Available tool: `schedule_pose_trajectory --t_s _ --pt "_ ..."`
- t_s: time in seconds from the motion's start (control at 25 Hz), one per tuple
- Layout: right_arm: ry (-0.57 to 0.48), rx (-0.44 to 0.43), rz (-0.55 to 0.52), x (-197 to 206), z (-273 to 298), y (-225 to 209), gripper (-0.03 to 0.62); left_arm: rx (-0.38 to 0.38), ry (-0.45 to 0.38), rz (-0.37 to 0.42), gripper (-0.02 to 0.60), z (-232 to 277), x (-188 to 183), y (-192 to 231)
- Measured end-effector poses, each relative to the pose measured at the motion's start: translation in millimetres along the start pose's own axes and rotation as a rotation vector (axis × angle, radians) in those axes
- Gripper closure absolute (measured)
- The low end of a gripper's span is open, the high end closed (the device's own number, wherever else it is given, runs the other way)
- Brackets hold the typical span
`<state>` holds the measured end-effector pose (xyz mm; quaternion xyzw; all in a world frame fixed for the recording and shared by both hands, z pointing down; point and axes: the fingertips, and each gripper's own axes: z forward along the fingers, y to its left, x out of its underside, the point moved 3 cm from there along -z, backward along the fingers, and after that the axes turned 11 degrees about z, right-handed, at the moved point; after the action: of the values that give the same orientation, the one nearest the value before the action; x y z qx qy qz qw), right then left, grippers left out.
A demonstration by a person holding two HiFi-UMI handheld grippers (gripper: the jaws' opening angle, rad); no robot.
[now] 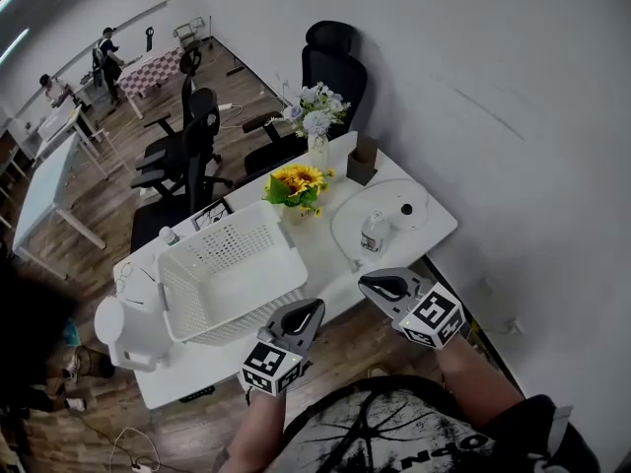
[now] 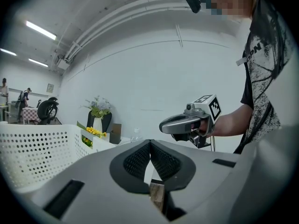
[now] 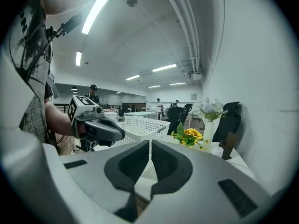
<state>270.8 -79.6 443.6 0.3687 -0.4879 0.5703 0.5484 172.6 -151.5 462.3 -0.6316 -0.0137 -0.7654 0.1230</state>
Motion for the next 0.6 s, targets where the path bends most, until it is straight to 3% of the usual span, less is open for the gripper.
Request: schedule_pose_trajectory --t_s 0.6 --pt "0.019 -0.017 -0.024 8.0 -3.9 2.6 0.571 -0.013 0.011 0.008 0.571 0.2 1.6 -7.2"
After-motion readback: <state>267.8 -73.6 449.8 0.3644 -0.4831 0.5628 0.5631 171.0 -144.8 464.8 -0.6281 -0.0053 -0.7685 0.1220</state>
